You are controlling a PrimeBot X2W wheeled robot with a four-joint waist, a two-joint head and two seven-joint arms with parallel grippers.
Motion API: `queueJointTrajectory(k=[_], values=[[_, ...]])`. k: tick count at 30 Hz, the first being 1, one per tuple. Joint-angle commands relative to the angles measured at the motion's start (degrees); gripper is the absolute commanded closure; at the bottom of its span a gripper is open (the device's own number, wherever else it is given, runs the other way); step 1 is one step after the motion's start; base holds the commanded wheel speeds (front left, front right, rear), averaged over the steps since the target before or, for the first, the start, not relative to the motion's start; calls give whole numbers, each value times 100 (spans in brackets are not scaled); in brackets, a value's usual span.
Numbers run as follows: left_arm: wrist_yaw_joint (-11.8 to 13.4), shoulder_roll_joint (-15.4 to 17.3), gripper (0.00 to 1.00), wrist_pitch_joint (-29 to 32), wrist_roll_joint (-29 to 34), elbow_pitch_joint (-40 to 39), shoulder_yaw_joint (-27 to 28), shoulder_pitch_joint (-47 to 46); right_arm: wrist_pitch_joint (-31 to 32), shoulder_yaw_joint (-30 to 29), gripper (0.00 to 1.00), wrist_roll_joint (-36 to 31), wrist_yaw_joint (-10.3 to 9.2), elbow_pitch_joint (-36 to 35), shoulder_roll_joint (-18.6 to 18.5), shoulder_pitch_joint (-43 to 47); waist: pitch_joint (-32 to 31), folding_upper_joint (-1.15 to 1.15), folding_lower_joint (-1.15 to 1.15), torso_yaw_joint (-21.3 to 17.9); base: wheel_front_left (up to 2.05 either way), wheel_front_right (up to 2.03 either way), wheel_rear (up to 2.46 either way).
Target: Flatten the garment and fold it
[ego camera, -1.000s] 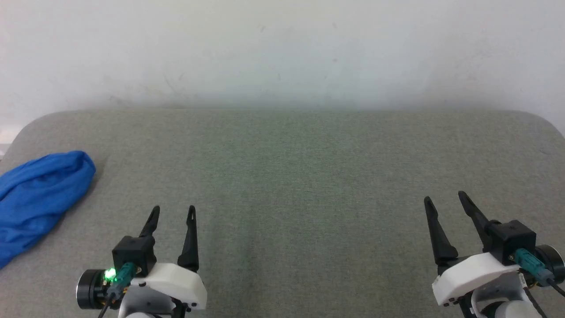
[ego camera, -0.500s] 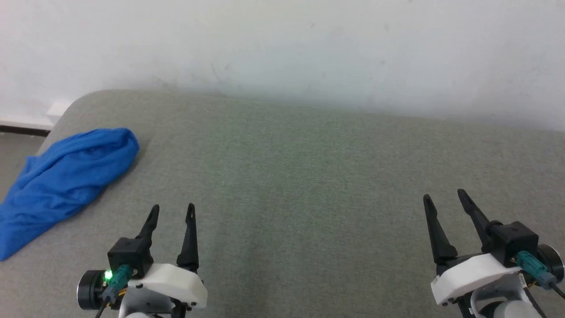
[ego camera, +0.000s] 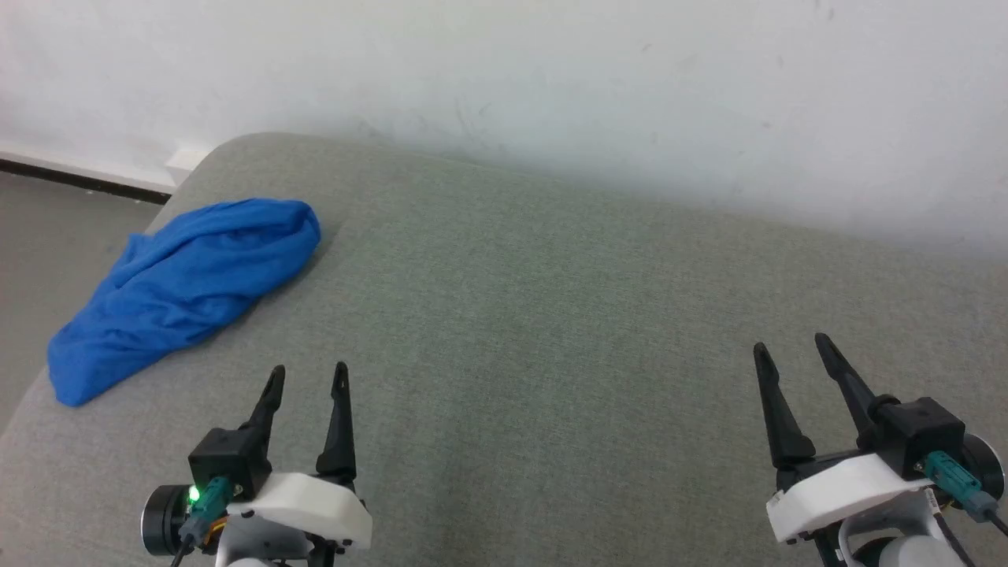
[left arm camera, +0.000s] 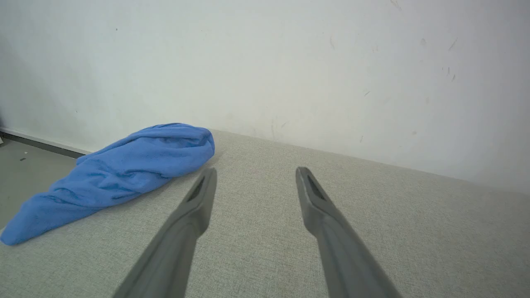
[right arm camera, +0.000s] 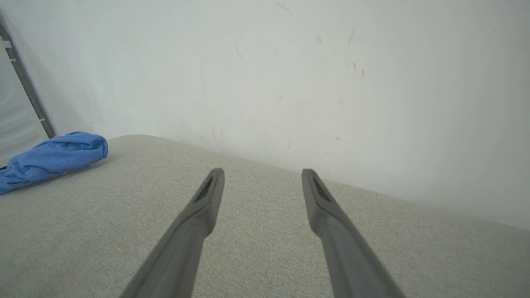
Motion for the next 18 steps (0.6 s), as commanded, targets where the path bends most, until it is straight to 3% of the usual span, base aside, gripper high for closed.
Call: queueJointTrajectory(k=[1,18], values=[[50,-13,0,-63,-79,23,-26,-33,-60,5,0,56,-2,-27,10,-16,13,1,0,106,-10,-10,-10],[148,-17,0,-267,-279,42,-140,-295,-263,10,0,142,-3,-54,14,-18,198,1,0,579,-4,-4,-4]])
